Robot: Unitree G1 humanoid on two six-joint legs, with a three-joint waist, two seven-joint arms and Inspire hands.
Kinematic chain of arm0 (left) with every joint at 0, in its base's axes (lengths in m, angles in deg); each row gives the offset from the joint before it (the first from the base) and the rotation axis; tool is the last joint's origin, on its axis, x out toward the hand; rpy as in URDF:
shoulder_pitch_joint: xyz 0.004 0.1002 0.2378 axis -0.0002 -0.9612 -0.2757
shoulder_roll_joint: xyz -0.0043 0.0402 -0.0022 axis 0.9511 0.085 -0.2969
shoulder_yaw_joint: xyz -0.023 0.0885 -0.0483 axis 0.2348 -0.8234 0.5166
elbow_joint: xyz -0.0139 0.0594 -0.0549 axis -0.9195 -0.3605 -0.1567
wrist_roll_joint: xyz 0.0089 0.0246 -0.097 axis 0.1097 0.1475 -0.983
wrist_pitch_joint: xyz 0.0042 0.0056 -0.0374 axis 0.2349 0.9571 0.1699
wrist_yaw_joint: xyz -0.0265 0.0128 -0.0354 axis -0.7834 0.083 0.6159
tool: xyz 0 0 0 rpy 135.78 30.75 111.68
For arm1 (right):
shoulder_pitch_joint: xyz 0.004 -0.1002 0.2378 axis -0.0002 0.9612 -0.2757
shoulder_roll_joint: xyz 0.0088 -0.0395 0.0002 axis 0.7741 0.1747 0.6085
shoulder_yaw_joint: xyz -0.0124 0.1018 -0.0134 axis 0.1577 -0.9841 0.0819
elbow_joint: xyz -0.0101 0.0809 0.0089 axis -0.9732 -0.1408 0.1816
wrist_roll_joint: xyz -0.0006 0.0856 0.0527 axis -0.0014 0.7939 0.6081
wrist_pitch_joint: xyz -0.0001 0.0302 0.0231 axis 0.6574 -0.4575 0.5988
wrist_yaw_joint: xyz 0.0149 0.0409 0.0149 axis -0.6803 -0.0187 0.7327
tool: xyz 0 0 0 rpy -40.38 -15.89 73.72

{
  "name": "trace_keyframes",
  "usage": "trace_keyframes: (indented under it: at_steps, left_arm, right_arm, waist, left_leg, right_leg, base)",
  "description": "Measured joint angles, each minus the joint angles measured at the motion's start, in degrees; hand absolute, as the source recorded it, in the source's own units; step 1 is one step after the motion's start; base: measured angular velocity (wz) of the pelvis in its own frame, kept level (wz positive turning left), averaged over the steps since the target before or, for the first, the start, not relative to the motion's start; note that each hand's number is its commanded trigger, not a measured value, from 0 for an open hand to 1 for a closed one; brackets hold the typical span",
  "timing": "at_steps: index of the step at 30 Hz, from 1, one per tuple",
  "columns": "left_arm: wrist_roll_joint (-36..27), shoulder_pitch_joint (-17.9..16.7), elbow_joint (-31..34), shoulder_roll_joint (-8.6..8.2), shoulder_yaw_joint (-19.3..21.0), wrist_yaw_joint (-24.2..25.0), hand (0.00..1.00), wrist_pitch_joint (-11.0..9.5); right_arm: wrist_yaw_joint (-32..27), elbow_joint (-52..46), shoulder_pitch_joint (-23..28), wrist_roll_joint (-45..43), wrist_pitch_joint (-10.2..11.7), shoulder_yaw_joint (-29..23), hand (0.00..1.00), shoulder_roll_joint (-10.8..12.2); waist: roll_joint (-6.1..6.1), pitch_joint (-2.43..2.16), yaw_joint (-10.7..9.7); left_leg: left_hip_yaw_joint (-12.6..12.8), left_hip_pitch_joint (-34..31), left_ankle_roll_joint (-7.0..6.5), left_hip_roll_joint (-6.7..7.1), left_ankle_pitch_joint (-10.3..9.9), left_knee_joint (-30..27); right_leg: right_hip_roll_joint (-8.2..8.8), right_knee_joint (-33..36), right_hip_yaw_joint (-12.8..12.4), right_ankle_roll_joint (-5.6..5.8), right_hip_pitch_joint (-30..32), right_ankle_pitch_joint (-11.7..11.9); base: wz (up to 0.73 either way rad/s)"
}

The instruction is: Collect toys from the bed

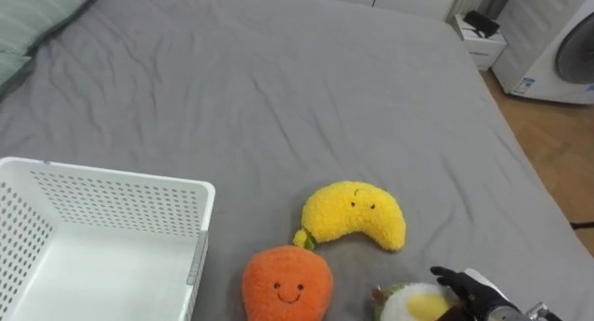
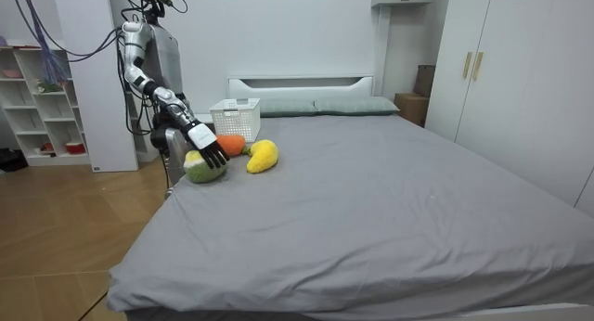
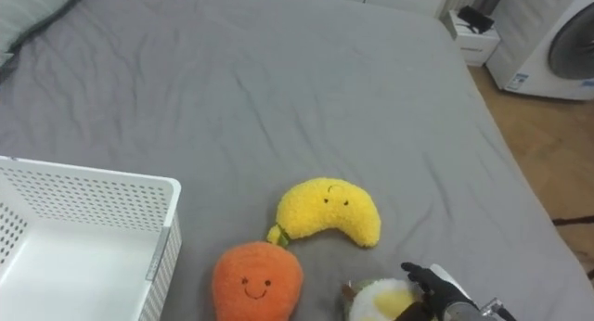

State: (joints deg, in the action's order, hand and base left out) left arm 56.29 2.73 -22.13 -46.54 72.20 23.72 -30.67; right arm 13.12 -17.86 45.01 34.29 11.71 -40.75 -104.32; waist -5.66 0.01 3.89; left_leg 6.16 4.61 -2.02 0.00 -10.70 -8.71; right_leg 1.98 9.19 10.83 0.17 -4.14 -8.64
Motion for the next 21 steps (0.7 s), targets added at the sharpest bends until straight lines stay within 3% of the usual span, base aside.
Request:
trace_keyframes:
  at_steps: [4,5,6,7,8,9,21]
  left_arm:
    - [0.03,0.03,0.64,-0.03,-0.56,-0.14,0.00,0.42]
    - [0.04,0.03,0.89,-0.02,-0.90,-0.14,0.00,0.40]
    - [0.04,0.06,0.89,-0.02,-0.98,-0.14,0.00,0.40]
    - [0.05,0.14,0.89,-0.03,-0.99,-0.15,0.00,0.41]
    - [0.05,0.13,0.89,-0.03,-1.02,-0.20,0.00,0.40]
    - [0.08,0.16,0.86,-0.03,-1.07,-0.24,0.00,0.40]
    - [1.16,0.52,0.78,-0.20,-3.72,-1.32,0.00,0.40]
  right_arm:
    - [-0.08,1.72,0.06,-1.04,0.01,0.75,0.00,0.03]
    - [-0.12,2.07,0.04,-1.54,0.04,1.06,0.07,0.02]
    - [-0.12,2.13,-0.03,-1.84,0.06,1.25,0.28,0.02]
    - [-0.15,2.18,-0.13,-2.04,0.09,1.66,0.66,0.03]
    - [-0.26,2.46,-0.19,-2.14,0.13,2.01,0.95,0.02]
    - [-0.38,2.86,-0.29,-2.21,0.18,2.18,1.00,0.03]
    - [-5.77,5.79,-0.23,-3.71,1.28,2.32,1.00,0.71]
  waist:
    - [0.68,-0.12,1.04]
    - [0.78,-0.11,1.26]
    - [0.84,-0.11,1.30]
    - [0.93,-0.14,1.42]
    - [0.95,-0.16,1.48]
    - [0.94,-0.16,1.50]
    - [0.42,-0.09,1.31]
  left_leg:
    - [-0.21,0.10,0.04,-0.07,0.01,0.05]
    - [-0.27,0.07,0.05,-0.08,0.01,0.06]
    - [-0.29,0.06,0.05,-0.07,0.01,0.06]
    - [-0.29,0.07,0.05,-0.07,0.01,0.06]
    - [-0.29,0.10,0.05,-0.06,0.01,0.07]
    - [-0.29,0.11,0.05,-0.06,0.01,0.06]
    - [-0.63,-0.29,0.05,0.00,-0.01,0.08]
  right_leg:
    - [-0.01,-0.59,0.23,0.01,-0.66,0.03]
    - [-0.02,-0.58,0.28,0.00,-0.66,0.04]
    - [-0.02,-0.58,0.30,0.00,-0.67,0.04]
    - [-0.06,-0.57,0.30,0.00,-0.67,0.04]
    - [-0.07,-0.56,0.30,0.00,-0.70,0.04]
    - [-0.05,-0.55,0.32,0.00,-0.73,0.04]
    - [0.15,-0.62,0.67,0.01,-0.71,0.03]
  base:
    - [0.05]
    - [0.03]
    - [0.00]
    - [0.00]
    - [0.00]
    - [0.00]
    - [0.00]
